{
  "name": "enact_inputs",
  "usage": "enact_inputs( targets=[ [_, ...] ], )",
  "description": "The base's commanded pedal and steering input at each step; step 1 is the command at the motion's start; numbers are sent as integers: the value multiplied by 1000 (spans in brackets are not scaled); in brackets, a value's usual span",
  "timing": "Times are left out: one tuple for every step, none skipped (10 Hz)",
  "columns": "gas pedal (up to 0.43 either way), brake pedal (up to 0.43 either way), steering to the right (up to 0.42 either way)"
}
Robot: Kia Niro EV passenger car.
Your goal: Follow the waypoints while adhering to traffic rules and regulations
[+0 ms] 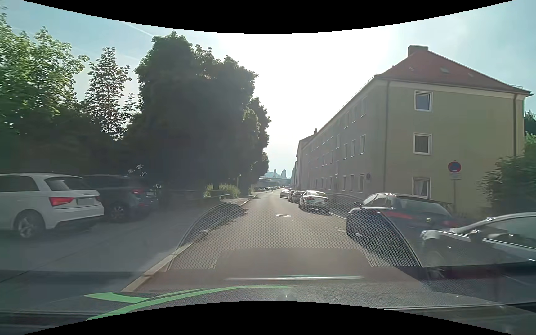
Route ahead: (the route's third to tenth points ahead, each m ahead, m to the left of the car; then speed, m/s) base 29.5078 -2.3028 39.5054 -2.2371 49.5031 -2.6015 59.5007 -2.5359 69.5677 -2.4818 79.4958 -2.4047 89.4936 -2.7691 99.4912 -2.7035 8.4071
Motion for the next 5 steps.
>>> enact_inputs(
  targets=[
    [67,0,5],
    [67,0,4],
    [67,0,4],
    [67,0,4],
    [67,0,4]
  ],
)
